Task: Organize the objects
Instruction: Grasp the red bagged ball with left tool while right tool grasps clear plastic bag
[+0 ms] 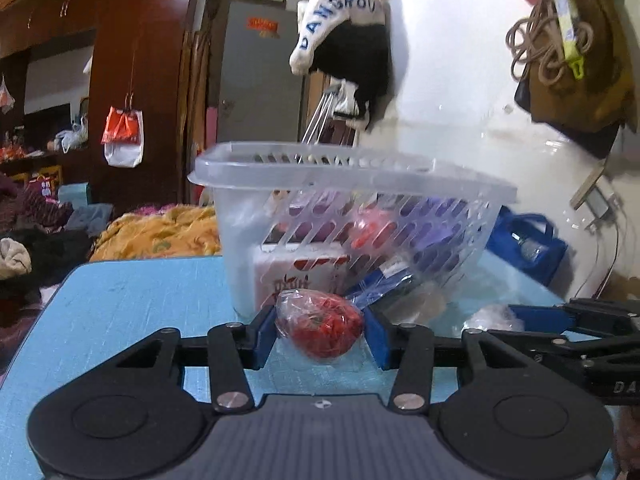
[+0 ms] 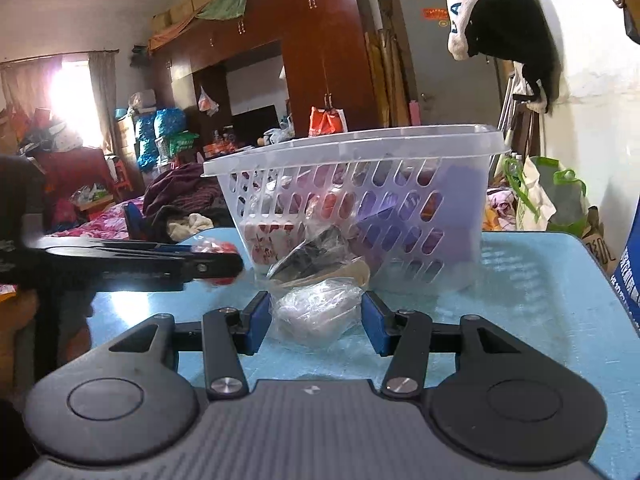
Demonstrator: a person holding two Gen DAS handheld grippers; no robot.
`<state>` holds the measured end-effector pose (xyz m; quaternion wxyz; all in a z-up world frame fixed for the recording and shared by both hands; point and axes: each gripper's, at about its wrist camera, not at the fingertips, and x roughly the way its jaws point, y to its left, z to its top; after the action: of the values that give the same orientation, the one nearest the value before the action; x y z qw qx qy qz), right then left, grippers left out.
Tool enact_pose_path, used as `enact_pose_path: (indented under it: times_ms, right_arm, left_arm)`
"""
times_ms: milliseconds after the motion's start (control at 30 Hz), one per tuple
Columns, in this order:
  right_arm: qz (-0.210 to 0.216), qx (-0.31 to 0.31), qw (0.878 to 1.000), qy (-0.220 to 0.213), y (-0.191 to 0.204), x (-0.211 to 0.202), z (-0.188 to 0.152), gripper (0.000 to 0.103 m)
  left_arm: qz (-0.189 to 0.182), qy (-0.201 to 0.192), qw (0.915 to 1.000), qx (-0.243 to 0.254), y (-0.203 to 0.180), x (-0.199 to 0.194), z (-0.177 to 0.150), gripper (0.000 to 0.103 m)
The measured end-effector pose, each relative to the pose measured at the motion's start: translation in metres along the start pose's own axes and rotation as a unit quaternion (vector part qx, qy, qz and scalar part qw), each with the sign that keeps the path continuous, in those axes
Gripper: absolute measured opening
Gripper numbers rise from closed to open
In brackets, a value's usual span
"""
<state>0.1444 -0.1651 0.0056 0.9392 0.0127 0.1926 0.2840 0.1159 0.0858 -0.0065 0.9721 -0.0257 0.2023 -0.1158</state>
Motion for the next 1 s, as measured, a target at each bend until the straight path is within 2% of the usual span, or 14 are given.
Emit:
enact_pose_path:
  times_ms: [100, 733, 1000]
  right_arm:
    - [-0.006, -0.002, 1.0, -0.002, 0.001, 0.0, 0.0, 0.053]
    - [-0.005, -0.003, 1.0, -0.006, 0.001, 0.002, -0.001, 0.053]
    - [-0.006, -0.008, 1.0, -0.027, 0.003, -0.005, -0.003, 0.053]
  left_arm:
    - [-0.019, 0.005, 0.9997, -0.017, 0.006, 0.002, -0.001, 0.051]
    - [-0.027, -0.018, 0.9989, -0.035, 0.017, -0.007, -0.003, 0.051]
    - [-0.034, -0.05, 0.9974, -0.04, 0.021, -0.017, -0.004, 0.051]
